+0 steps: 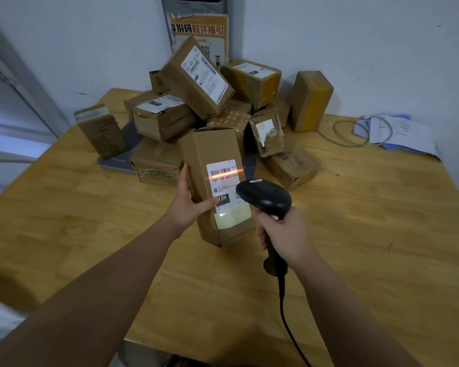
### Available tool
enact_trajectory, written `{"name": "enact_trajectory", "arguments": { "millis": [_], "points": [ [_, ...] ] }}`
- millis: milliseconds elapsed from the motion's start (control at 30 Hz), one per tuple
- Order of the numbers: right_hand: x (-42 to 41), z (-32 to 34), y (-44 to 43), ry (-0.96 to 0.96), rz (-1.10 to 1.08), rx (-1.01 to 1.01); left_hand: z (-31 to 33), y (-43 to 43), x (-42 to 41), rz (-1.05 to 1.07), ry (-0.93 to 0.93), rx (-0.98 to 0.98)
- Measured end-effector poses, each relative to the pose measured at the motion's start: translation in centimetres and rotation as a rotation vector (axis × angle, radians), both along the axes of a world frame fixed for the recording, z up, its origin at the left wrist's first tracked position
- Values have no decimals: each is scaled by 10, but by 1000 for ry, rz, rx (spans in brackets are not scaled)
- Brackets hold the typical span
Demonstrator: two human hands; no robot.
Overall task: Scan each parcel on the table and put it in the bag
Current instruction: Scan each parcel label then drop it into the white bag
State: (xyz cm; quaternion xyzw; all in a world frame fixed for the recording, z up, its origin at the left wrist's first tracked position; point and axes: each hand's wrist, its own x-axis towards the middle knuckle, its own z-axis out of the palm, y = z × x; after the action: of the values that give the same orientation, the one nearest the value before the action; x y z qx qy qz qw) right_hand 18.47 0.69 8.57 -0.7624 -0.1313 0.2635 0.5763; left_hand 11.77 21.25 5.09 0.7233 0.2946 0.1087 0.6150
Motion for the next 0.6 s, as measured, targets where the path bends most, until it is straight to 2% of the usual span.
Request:
{"name": "enact_trajectory", "arguments": {
  "millis": [600],
  "points": [
    [-4, 9, 1, 6, 32, 3, -3, 1, 0, 16, 15, -9]
  ]
}}
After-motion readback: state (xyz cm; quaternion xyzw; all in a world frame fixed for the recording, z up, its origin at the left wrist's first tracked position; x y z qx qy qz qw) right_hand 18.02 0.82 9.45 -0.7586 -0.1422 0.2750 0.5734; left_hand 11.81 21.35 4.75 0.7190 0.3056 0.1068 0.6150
